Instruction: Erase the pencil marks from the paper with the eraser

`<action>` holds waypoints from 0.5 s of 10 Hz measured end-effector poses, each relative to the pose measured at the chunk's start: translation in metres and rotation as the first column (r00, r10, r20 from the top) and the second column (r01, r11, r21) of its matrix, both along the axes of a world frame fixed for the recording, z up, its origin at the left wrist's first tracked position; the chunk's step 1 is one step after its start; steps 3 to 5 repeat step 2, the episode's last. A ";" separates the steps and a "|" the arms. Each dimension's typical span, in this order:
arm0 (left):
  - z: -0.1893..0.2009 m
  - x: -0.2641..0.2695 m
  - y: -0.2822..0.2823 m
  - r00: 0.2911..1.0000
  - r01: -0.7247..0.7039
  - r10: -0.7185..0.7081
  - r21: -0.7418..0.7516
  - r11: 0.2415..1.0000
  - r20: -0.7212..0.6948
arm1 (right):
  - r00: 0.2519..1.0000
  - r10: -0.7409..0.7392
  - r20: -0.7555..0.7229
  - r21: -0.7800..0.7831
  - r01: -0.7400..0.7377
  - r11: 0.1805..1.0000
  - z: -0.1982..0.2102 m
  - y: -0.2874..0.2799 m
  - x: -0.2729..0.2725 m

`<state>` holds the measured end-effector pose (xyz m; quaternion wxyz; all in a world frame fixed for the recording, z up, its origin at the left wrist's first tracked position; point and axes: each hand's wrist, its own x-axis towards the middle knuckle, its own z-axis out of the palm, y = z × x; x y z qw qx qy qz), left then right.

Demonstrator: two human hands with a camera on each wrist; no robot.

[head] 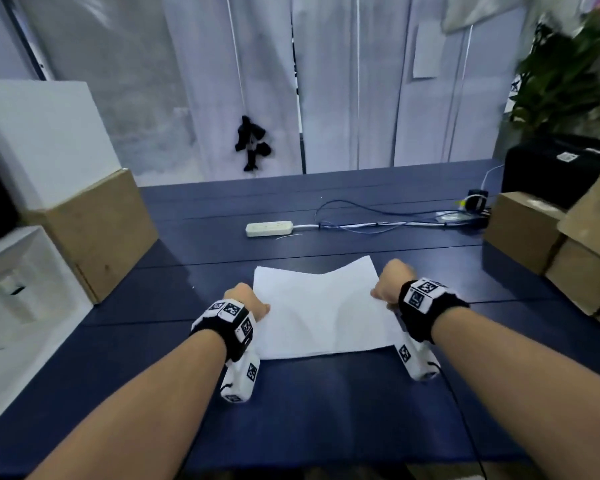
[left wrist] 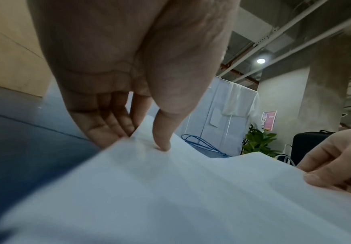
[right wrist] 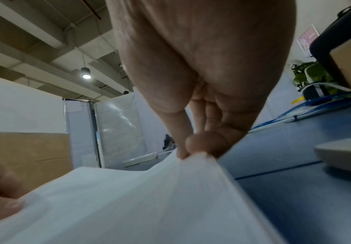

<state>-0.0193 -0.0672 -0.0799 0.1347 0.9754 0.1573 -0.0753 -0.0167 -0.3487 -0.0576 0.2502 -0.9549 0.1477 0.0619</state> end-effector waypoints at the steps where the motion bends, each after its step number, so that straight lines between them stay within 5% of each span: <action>1: -0.004 0.007 0.007 0.999 0.033 -0.031 0.032 0.999 -0.034 | 1.000 -0.013 -0.011 0.027 0.013 1.000 0.002 -0.001 0.003; 5: 0.001 0.008 0.016 0.999 0.051 -0.051 0.004 0.999 -0.002 | 0.999 0.002 0.053 0.015 -0.003 1.000 0.002 -0.012 0.000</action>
